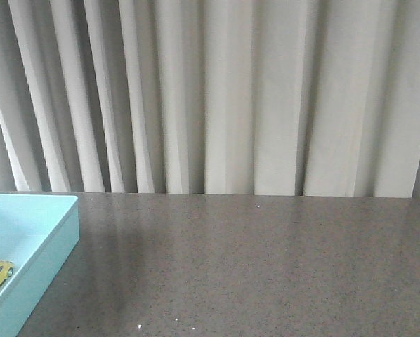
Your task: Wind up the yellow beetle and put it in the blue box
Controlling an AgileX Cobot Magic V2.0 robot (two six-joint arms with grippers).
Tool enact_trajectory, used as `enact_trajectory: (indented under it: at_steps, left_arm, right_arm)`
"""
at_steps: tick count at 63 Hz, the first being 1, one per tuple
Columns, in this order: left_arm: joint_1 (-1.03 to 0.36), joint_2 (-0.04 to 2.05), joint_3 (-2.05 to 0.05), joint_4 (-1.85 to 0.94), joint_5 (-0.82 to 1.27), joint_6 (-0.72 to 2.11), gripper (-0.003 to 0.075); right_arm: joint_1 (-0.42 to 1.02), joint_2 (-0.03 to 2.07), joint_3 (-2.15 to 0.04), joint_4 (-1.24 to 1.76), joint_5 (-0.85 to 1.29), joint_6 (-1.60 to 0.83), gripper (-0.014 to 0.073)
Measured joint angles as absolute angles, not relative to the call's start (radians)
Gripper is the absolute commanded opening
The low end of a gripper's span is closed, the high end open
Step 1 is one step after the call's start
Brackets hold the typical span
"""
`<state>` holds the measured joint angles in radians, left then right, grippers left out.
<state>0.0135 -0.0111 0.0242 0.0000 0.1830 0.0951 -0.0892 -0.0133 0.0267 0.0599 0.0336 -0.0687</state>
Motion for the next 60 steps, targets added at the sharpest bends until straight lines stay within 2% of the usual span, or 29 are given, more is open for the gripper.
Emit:
enact_trajectory:
  at_steps: [60]
  left_arm:
    - [0.014,-0.011,0.024,-0.073,0.175,0.096,-0.0006]
  right_arm:
    - [-0.089,-0.013,0.027,0.06,0.034,-0.068,-0.0007]
